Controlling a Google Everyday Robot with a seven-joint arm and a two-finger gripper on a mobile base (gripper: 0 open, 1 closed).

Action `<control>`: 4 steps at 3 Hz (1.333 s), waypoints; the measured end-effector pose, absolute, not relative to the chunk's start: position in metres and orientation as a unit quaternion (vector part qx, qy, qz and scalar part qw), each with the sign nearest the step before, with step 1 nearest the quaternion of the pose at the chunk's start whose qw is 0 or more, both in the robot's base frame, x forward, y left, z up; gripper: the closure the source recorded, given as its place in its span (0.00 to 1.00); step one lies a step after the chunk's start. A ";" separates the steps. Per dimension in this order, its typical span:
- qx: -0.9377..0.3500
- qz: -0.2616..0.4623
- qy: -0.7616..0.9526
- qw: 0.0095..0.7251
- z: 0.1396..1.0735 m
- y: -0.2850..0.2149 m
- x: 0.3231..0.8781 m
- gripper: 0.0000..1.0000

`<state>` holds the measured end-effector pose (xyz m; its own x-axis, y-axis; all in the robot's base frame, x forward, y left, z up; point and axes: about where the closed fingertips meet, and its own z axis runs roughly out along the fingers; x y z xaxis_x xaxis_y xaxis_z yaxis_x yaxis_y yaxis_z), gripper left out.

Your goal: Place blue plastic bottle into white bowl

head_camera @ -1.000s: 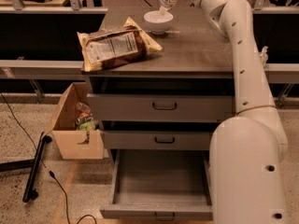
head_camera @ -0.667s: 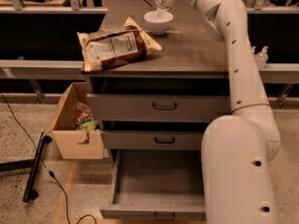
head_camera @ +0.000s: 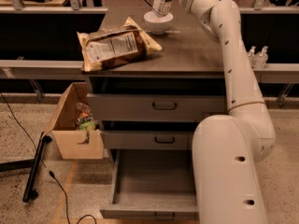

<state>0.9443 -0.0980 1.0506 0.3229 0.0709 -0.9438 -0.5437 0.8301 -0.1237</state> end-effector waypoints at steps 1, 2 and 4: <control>-0.225 0.191 0.558 0.776 1.041 -0.095 0.948 0.61; -0.238 0.184 0.563 0.770 1.034 -0.094 0.949 0.36; -0.264 0.179 0.569 0.758 1.031 -0.094 0.944 0.00</control>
Offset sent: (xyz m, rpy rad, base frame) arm 0.0180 -0.0073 -0.0170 -0.1016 0.0320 0.0040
